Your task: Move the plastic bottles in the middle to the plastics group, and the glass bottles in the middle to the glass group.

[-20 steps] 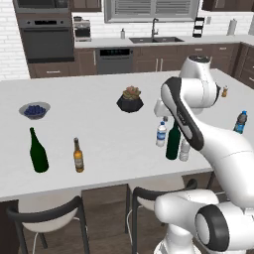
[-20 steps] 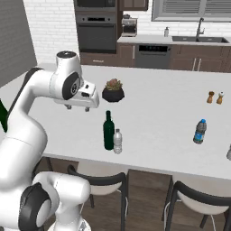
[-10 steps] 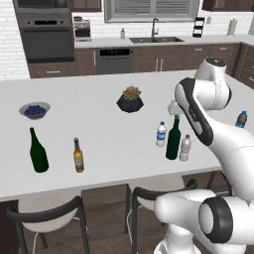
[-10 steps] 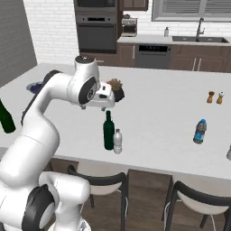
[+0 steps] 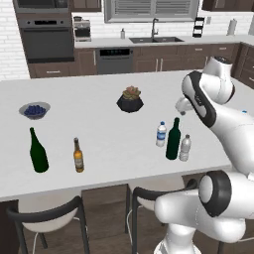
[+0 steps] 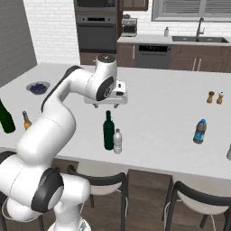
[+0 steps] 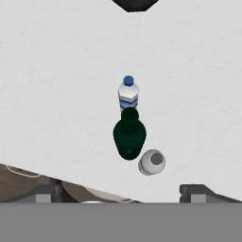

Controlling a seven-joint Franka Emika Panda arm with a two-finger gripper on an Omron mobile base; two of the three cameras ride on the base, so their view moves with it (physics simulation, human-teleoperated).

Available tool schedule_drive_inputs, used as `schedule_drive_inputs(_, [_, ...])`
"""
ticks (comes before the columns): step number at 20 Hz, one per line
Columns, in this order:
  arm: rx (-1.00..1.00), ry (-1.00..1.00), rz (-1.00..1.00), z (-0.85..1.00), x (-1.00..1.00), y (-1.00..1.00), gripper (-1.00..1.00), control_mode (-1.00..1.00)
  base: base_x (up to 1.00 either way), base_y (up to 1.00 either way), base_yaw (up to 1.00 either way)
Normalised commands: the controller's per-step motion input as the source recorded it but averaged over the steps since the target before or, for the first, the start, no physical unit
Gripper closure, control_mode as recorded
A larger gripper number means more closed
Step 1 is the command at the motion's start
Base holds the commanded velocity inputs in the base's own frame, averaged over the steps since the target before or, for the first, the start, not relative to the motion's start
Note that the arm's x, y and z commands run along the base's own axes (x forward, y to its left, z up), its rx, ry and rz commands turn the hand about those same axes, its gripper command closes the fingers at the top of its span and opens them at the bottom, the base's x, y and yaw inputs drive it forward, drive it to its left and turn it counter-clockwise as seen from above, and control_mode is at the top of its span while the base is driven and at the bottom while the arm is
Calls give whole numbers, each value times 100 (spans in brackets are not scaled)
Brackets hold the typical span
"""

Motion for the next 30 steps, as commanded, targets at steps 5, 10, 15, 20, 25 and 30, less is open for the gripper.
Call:
schedule_drive_inputs(5, [-1,0,0,-9,10,0,-100,-100,0,0,0])
schedule_drive_inputs(10, [-1,4,-1,-13,0,11,-100,-100,0,0,0])
schedule_drive_inputs(15, [0,3,-8,-18,0,21,-100,-100,0,0,0])
schedule_drive_inputs(20, [0,-1,-9,-20,0,1,-100,-100,0,0,0])
schedule_drive_inputs(25, [0,-2,-10,-19,18,0,-100,-100,0,0,0])
schedule_drive_inputs(30, [-2,0,-6,-16,43,0,-100,-100,0,0,0])
